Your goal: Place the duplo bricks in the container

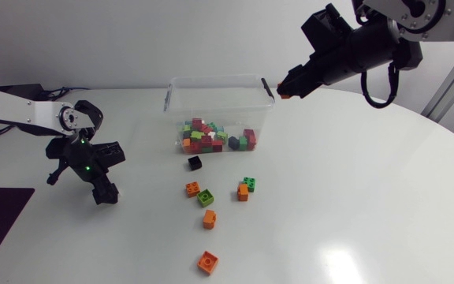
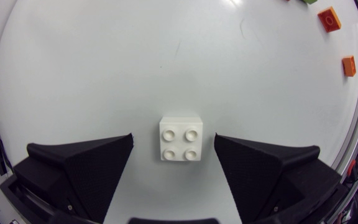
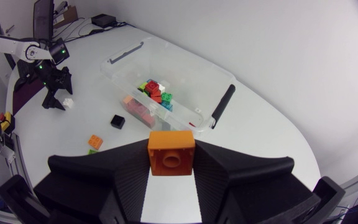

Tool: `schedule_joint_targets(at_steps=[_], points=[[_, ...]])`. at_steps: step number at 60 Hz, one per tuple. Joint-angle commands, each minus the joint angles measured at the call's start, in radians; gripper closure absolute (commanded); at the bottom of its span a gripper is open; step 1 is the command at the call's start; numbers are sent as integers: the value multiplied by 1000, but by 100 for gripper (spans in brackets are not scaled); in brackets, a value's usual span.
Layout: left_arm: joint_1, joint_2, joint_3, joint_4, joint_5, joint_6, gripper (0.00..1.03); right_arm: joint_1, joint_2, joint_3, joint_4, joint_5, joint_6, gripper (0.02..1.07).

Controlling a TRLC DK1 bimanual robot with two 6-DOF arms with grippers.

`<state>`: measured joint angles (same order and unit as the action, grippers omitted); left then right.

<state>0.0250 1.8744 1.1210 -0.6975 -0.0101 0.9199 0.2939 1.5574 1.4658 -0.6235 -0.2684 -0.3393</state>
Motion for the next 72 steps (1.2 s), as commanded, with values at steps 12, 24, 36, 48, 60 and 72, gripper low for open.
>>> schedule_joint_targets(at_steps=[12,24,36,48,60,72], points=[[-20,66,43,-10,-11,8,58,-1,101,88,76,-14,57,77],[-23,120,108,-96,-18,-13,72,-33,156,134,116,-32,72,77],[-31,54,154,-131,-8,-27,71,-50,213,182,180,-48,97,77],[-68,-63,194,-157,79,-61,70,-36,332,266,215,-48,114,77],[-86,-152,258,-157,182,-104,69,10,444,335,251,-45,117,71],[-114,-207,344,-111,292,-185,69,67,575,432,242,-5,106,52]])
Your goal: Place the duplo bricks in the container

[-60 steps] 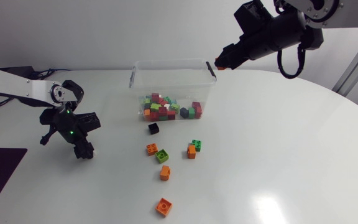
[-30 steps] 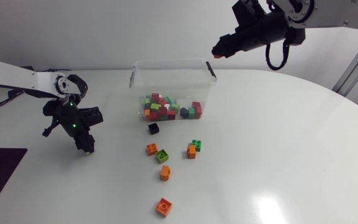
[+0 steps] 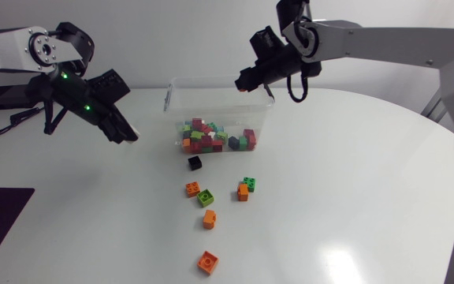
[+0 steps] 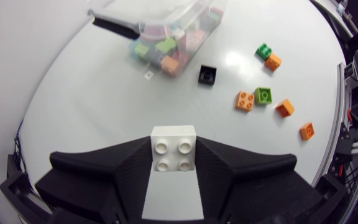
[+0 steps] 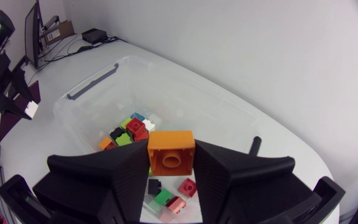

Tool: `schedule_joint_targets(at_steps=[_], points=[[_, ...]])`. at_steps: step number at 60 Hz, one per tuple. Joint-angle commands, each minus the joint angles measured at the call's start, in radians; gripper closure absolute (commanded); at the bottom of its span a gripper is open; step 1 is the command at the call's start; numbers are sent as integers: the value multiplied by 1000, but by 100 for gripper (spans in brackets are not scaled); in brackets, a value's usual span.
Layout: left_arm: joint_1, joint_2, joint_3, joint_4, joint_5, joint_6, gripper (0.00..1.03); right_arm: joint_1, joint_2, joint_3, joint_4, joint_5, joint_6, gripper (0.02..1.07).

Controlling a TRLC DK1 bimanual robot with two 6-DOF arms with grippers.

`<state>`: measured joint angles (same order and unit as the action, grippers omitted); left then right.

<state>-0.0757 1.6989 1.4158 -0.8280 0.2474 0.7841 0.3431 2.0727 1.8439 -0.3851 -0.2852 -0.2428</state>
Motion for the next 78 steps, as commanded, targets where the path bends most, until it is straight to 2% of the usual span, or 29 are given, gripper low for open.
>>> schedule_joint_targets(at_steps=[1,4,9,16,28,33,37,42,45,52,57,64,67,72,78], points=[[-16,-33,57,21,43,-52,69,20,67,60,2,18,8,49],[-22,-36,72,40,69,-74,68,25,75,66,0,35,4,34],[-44,-38,104,98,85,-125,68,25,56,51,-3,52,0,16],[-68,-19,143,158,95,-175,68,23,-11,-11,-1,54,-7,8],[-95,73,230,277,145,-287,66,20,-171,-181,6,54,-41,7],[-104,119,268,286,145,-299,66,23,-220,-253,11,46,-69,7],[-113,157,295,297,145,-307,66,31,-258,-318,14,55,-133,7],[-114,194,314,336,145,-319,65,53,-286,-380,-23,139,-207,7],[-114,229,341,356,145,-332,65,54,-301,-407,-64,139,-224,7],[-122,281,379,388,147,-344,63,56,-356,-551,-78,116,-355,7],[-131,315,410,408,147,-348,52,50,-359,-611,-84,90,-391,7],[-139,334,430,414,147,-347,22,45,-364,-681,-84,58,-423,7],[-142,338,433,414,145,-341,12,46,-364,-707,-77,52,-446,7],[-144,332,423,414,145,-335,6,50,-352,-735,-66,52,-475,7],[-141,292,397,412,145,-325,5,50,-324,-762,-40,55,-510,7]])
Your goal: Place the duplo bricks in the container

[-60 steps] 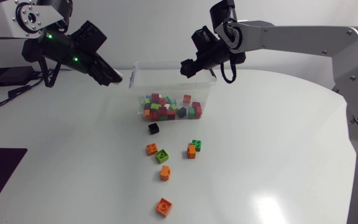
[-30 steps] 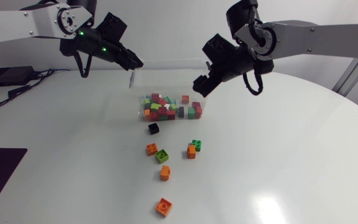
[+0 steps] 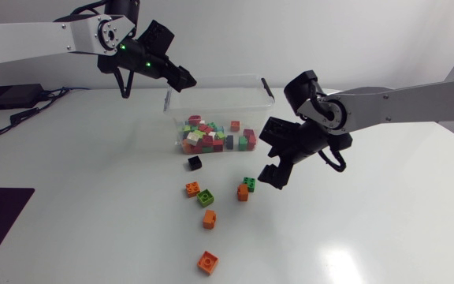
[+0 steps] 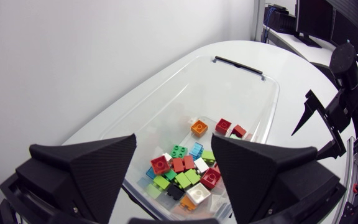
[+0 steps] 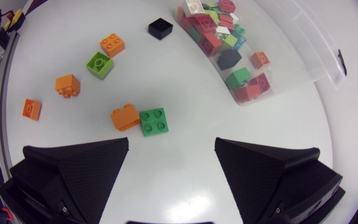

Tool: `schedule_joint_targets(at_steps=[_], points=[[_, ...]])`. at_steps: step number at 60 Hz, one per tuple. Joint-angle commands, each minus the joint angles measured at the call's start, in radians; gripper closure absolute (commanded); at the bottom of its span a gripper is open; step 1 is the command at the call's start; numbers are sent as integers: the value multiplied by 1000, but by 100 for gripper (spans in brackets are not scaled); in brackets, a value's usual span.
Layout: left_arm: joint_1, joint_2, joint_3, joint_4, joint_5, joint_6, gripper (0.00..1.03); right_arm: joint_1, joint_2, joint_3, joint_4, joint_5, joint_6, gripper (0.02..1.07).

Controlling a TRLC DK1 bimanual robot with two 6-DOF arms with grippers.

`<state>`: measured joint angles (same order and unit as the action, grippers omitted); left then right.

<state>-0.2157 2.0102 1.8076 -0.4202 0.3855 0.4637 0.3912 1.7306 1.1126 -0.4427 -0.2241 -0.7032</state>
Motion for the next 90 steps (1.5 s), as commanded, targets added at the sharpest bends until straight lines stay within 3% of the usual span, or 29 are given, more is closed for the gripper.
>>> schedule_joint_targets(at_steps=[1,19,32,43,61,77,88,90], points=[[-1,-24,2,4,7,-5,5,0,23,-34,19,-6,-58,7],[4,-306,-225,-61,12,145,6,-6,167,-23,104,-8,-116,7],[35,-455,-383,-192,9,293,6,0,224,24,111,-20,-127,7],[44,-475,-481,-316,-37,417,7,15,253,69,102,-20,-119,7],[-21,-395,-619,-318,-172,460,10,38,279,118,61,-20,-110,13],[-82,-315,-633,-313,-221,449,12,52,313,145,27,-20,-102,18],[-114,-235,-616,-305,-226,429,12,58,333,162,-1,-32,-102,51],[-122,-220,-610,-302,-227,417,12,54,333,170,-4,-57,-94,64]])
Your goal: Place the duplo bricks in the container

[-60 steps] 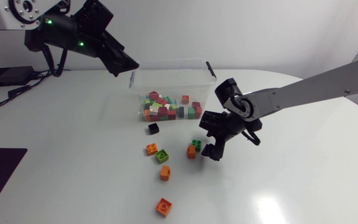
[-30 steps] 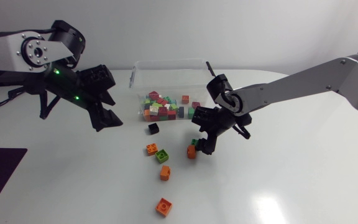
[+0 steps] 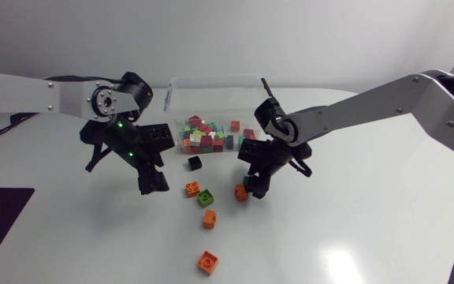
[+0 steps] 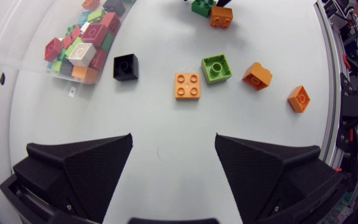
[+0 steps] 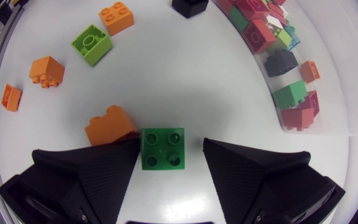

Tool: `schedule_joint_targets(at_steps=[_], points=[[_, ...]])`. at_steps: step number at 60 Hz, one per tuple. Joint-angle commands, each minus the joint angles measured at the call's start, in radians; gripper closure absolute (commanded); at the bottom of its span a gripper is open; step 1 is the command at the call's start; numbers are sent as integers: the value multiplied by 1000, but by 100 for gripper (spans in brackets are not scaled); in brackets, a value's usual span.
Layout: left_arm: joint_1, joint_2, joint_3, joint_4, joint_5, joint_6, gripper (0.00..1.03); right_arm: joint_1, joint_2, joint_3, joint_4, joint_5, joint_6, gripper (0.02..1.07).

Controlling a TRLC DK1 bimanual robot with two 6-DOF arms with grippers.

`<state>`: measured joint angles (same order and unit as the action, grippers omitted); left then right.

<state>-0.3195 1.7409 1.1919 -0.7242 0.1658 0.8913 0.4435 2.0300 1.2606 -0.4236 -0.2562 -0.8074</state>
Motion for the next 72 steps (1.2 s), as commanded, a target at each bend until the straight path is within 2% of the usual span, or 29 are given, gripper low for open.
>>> schedule_joint_targets(at_steps=[1,3,6,44,64,68,72], points=[[-21,57,11,3,-9,-14,12,-2,33,26,-29,-34,14,66],[-27,68,20,3,-9,-20,12,-6,33,36,-49,-40,19,67],[-36,92,35,5,-9,-35,12,-14,32,51,-86,-55,22,73],[-110,272,144,52,-3,-140,12,-91,-283,-61,-152,-57,37,74],[-127,319,170,86,5,-158,34,-72,-421,-17,-208,-71,82,74],[-136,335,175,86,6,-163,44,-71,-435,6,-210,-74,100,74],[-142,345,176,86,8,-163,50,-71,-436,29,-211,-75,116,74]])
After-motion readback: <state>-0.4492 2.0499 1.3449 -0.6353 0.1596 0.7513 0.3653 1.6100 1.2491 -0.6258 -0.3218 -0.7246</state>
